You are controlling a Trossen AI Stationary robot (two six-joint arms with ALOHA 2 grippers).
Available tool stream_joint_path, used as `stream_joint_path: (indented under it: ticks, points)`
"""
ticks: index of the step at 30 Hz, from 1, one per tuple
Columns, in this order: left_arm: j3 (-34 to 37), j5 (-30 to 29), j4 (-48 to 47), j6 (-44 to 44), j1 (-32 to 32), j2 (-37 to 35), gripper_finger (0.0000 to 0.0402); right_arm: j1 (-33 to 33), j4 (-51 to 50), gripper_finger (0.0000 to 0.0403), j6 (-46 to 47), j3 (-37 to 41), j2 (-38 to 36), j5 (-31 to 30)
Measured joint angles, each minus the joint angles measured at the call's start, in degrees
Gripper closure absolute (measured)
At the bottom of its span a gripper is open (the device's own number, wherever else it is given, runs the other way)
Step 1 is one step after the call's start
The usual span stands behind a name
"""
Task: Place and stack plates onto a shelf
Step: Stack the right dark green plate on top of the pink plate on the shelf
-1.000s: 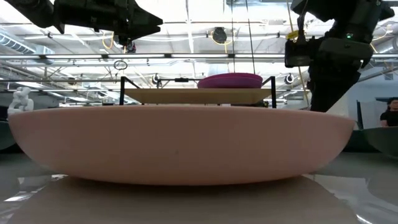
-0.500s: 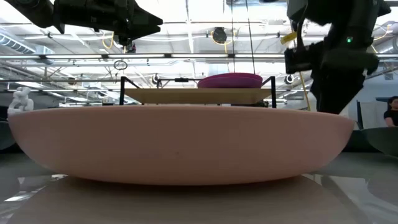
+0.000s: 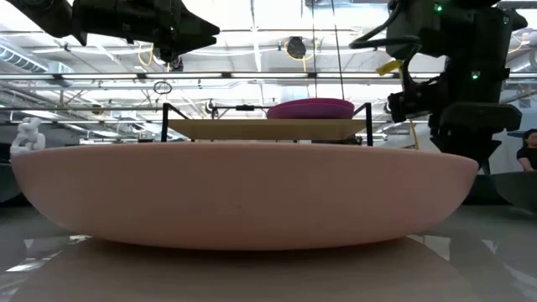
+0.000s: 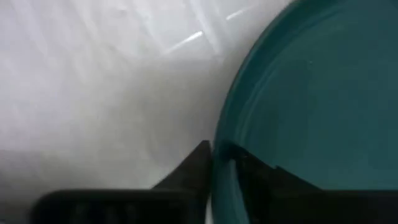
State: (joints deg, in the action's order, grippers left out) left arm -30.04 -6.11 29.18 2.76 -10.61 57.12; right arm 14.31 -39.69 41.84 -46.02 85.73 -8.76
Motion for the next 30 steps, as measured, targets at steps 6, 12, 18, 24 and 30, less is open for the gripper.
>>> stream_joint_path:
  ticks: [6,12,18,24,30]
  points:
    - [0.00,0.00,-0.25,-0.02,0.00,0.00,0.0225,-0.07,-2.35,0.0393,3.56,0.13,-6.60,-0.86]
    - [0.00,0.00,-0.27,-0.02,-0.01,0.00,0.0225,-0.62,-11.47,0.0401,12.34,0.13,-18.01,-6.44]
    - [0.00,0.00,-0.22,-0.02,-0.01,0.00,0.0225,-4.71,-18.59,0.0402,12.07,-3.08,-27.33,-17.35]
    - [0.00,0.00,0.23,-0.07,0.00,0.00,0.0225,-12.85,-17.65,0.0402,-3.62,-12.64,-27.64,-26.83]
    - [0.00,0.00,0.50,-0.07,-0.01,0.00,0.0225,-21.21,-2.01,0.0402,-29.19,-21.61,-21.66,-24.85]
